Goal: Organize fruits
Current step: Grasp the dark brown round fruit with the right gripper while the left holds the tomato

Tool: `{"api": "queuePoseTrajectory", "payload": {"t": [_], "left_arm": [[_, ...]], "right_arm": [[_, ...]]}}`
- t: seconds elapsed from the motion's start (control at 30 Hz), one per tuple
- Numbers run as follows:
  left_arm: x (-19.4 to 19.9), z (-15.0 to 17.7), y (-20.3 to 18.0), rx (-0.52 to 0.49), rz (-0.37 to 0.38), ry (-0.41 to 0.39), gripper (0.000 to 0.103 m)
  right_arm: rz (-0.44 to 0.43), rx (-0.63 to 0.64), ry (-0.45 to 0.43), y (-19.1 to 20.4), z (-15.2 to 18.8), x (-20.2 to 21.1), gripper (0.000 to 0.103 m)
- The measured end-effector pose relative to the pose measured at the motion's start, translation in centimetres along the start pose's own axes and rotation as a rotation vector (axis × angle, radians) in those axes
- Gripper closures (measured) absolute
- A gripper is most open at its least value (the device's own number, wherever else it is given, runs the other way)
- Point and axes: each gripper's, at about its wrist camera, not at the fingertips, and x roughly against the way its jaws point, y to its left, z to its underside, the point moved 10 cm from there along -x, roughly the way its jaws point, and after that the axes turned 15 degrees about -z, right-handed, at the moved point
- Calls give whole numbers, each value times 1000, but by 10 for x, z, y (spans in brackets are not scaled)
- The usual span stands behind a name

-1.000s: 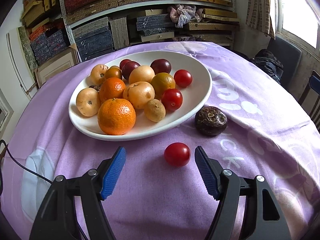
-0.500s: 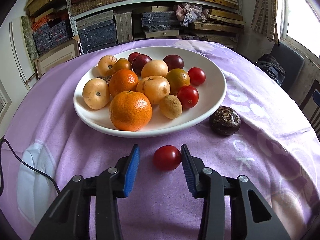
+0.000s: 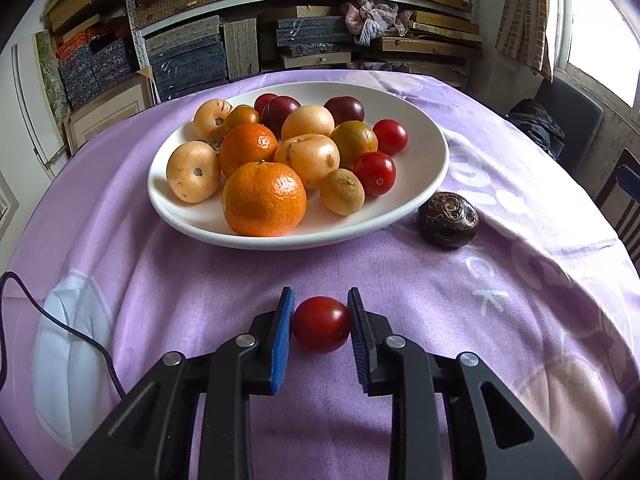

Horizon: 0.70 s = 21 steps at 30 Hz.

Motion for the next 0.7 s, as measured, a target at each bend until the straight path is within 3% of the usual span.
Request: {"api": "queuePoseTrajectory", "payload": {"t": [0.43, 0.7], "left_arm": [[12, 4, 12, -4, -41, -41, 77], [38, 11, 61, 25, -128, -104, 77]], "right_arm": [[-8, 12, 20, 3, 6, -6, 4], [16, 30, 72, -2, 19, -19, 4]]}}
